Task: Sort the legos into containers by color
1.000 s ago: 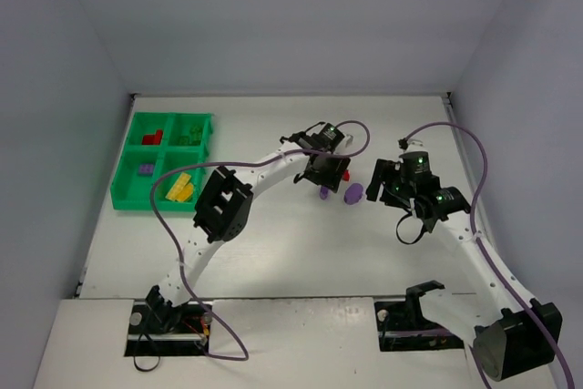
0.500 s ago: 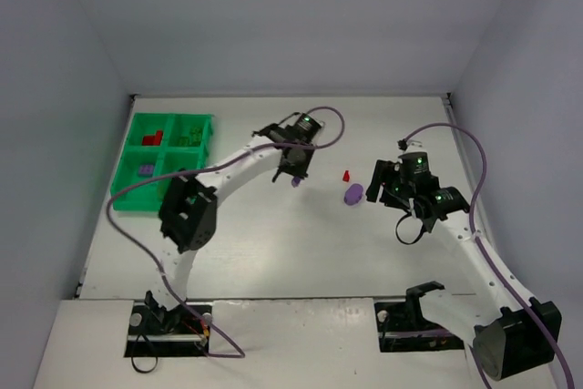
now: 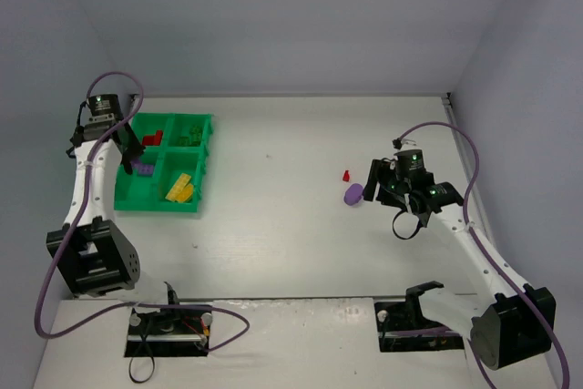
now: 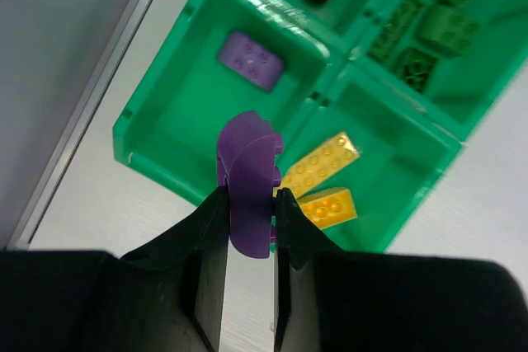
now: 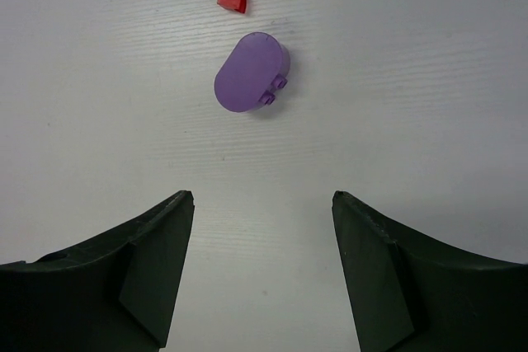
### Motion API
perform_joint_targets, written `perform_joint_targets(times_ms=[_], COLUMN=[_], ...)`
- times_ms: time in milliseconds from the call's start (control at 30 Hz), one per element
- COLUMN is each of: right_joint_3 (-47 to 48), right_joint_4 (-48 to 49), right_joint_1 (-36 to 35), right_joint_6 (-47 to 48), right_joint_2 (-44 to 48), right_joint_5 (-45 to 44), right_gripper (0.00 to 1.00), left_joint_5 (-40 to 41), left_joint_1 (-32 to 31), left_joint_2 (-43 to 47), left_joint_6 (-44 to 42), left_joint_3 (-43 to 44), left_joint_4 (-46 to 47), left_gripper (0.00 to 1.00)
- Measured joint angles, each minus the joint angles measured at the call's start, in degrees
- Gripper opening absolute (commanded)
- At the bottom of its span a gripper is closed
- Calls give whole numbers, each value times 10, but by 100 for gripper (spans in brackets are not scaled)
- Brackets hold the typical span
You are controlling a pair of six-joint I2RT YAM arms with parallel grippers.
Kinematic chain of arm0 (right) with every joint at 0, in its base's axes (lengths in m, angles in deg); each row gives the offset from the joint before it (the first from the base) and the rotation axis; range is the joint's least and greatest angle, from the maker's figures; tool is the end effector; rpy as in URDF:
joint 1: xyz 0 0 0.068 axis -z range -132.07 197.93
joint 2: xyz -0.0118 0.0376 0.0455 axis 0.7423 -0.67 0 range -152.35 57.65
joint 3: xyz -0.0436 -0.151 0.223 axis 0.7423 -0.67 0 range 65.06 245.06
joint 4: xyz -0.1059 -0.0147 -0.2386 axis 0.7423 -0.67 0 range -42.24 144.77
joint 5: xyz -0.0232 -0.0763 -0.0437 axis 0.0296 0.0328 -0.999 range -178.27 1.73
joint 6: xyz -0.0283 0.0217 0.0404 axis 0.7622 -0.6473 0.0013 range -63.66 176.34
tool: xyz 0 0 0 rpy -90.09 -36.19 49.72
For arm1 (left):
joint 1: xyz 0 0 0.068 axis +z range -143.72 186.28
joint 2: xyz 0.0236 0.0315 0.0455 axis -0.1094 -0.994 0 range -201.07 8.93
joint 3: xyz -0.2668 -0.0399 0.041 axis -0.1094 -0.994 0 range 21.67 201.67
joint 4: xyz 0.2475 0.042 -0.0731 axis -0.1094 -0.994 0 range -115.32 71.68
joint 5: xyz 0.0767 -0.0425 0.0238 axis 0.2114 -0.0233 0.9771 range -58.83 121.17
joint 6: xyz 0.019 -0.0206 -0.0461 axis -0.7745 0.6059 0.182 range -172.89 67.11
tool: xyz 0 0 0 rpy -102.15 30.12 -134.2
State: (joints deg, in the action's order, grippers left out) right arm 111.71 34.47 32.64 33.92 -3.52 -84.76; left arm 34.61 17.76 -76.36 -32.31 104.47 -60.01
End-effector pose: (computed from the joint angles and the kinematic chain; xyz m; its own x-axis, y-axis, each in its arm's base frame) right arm 0.2259 0.0640 0.2789 -0.6278 0.2230 -0.7457 -0.0780 0.9352 0.3454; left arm 0.3173 0.0667 0.3495 -0.5547 -0.4706 -0.6861 -0.4656 0.8590 -0.2128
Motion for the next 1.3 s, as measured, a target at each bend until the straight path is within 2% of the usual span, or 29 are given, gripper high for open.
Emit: perform_joint_targets(times_ms=[100, 133, 233, 267, 400, 533, 667, 767, 867, 1000, 1133, 1300], right_joint_3=[-2, -3, -4, -5, -13, -16, -16, -16, -16, -16, -21, -28], right_joint_4=[5, 5, 6, 8, 8, 8, 8, 8, 8, 8, 8, 8], right_joint_1=[0, 0, 0, 0, 0, 0, 0, 8, 33, 80, 139, 179], right_joint_6=[0, 1, 2, 2, 2, 2, 2, 1, -1, -11, -25, -43], right_joint_2=[-4, -4, -3, -3, 2, 9, 16, 15, 12, 2, 1, 3], right_joint_5=[9, 10, 13, 14, 15, 15, 12, 4, -1, 0, 9, 12], right_gripper=[65, 65, 65, 65, 65, 65, 65, 65, 65, 64, 65, 66], left_joint_5=[-7, -8, -8, -9, -5, -3, -13, -25, -50, -88, -107, -107], left_joint_1=[29, 33, 38, 38, 37, 37, 19, -44, -171, -340, -464, -556], left_joint_2=[-46, -63, -126, -143, -167, -166, -145, -110, -79, -85, -150, -282], left_joint_6=[-2, -3, -10, -11, -13, -15, -16, -20, -21, -21, -19, -19], left_joint_3=[-5, -3, 17, 26, 43, 61, 62, 61, 61, 63, 98, 202], left_joint_4=[0, -1, -7, -10, -14, -19, -17, -10, 17, 57, 67, 72], left_gripper=[7, 11, 40, 44, 51, 62, 64, 64, 64, 64, 64, 64])
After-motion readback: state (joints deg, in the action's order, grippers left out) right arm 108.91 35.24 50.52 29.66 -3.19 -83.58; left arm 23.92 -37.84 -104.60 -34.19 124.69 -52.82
